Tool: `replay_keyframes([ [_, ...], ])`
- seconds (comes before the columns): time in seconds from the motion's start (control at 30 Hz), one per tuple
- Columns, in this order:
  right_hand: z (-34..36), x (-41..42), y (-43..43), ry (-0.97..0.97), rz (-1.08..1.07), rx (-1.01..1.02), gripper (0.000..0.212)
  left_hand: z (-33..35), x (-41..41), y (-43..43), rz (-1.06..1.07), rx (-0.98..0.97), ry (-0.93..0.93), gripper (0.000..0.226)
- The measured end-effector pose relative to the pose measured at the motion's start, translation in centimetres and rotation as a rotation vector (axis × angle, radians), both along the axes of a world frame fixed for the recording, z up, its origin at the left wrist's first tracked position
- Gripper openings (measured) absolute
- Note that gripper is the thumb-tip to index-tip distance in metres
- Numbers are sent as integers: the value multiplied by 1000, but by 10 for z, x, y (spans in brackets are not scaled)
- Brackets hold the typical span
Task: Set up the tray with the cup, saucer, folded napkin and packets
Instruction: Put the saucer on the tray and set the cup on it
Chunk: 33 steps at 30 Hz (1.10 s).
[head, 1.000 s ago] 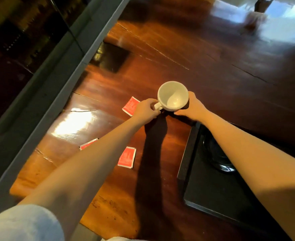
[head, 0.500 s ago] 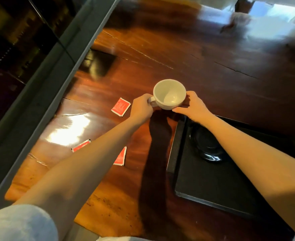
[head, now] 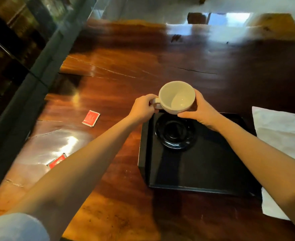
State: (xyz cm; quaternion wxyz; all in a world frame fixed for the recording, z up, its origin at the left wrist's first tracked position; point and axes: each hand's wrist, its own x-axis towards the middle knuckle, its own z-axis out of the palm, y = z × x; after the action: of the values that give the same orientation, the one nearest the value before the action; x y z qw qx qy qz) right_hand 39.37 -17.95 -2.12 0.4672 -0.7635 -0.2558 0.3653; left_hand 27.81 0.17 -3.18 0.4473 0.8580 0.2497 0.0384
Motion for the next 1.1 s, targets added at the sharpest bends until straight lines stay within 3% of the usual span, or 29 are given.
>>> replay_keyframes([
  [0.37,-25,-34,-54,20,-169,65,95,-11,4,-46,-33,-74,67,33],
  [0.73,-64,-55,-44,-10,-208,13,91,-45,-8,-40,29,141,169,28],
  [1.1,-96,-58,-35,-37,-220,-32,91,-69,-12,-41,77,128,190,39],
])
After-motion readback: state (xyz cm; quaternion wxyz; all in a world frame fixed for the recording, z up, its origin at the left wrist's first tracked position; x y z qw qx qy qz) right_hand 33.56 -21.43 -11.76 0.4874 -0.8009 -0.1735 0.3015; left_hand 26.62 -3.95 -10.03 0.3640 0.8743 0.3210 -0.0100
